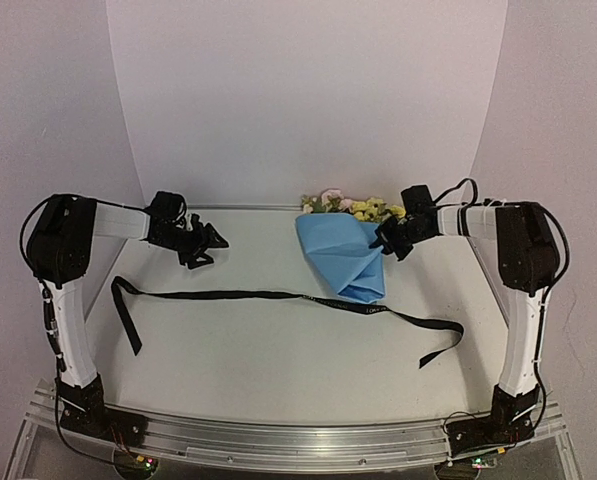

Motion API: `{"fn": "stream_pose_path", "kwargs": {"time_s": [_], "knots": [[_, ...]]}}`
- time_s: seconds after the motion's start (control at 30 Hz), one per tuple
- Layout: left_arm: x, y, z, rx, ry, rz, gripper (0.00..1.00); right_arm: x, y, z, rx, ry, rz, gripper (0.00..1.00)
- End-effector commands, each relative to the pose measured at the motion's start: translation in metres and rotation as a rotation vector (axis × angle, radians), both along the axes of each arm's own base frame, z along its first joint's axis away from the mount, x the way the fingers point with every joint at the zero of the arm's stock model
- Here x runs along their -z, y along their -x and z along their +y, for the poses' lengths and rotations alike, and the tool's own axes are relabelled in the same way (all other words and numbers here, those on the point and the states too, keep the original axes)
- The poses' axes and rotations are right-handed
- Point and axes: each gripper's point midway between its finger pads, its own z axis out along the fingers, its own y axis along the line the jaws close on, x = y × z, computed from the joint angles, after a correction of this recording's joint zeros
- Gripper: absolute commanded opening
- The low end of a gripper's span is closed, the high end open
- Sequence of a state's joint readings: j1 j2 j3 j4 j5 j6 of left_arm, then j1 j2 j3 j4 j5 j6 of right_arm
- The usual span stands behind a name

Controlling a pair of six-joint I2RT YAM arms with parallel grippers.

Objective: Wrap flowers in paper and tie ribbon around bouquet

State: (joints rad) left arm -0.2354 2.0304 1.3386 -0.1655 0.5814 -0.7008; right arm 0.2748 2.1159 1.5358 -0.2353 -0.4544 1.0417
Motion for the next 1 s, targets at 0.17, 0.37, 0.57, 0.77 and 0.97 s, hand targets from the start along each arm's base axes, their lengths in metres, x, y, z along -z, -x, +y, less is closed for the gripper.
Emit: {"fn": "stream_pose_path", "kwargs": {"time_s": [0.17, 0.37, 0.57, 0.77, 0.97], "knots": [[-0.021, 0.015, 0.007, -0.024, -0.01, -0.046, 0.69, -0.034, 0.015, 0.074, 0.072, -0.144, -0.036, 0.0], [-0.019, 0.028, 0.011, -0.053, 0.005, -0.038, 0.69, -0.031, 0.038, 0.119, 0.101, -0.178, -0.023, 0.0], [-0.02, 0.036, 0.014, -0.059, 0.006, -0.039, 0.69, -0.035, 0.057, 0.147, 0.134, -0.202, -0.039, 0.0], [-0.02, 0.041, 0.016, -0.06, 0.002, -0.044, 0.69, -0.042, 0.078, 0.166, 0.093, -0.19, -0.059, 0.0], [-0.017, 0.044, 0.017, -0.068, 0.007, -0.043, 0.69, -0.047, 0.098, 0.166, 0.115, -0.175, -0.094, 0.0]]}}
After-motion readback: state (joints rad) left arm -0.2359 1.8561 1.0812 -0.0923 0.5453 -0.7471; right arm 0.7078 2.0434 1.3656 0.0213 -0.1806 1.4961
